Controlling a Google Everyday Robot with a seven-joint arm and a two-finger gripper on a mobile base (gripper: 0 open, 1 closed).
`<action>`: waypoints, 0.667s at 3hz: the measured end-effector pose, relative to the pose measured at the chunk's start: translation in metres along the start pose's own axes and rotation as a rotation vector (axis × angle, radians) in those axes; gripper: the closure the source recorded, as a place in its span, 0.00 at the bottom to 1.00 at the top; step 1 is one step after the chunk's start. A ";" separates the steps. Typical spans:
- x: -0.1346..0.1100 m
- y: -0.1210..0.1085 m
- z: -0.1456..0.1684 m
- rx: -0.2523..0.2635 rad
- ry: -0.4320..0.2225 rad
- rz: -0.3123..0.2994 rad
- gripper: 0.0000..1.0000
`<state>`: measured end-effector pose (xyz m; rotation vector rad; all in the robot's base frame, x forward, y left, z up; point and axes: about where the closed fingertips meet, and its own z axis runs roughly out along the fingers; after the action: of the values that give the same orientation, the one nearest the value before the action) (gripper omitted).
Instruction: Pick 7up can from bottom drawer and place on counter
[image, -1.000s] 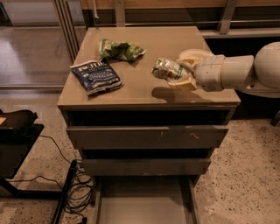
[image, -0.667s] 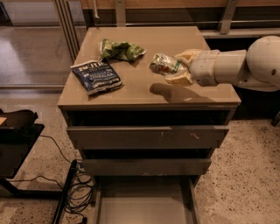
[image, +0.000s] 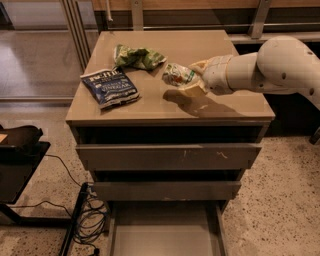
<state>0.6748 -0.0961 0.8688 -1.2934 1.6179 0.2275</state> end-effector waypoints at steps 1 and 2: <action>0.004 0.000 0.014 -0.015 0.017 0.011 1.00; 0.006 0.001 0.024 -0.025 0.023 0.017 0.85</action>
Offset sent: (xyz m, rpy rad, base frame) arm 0.0200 0.0144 -0.0224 -0.0144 0.0474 -0.0030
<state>0.6880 -0.0835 0.8525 -1.3059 1.6507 0.2446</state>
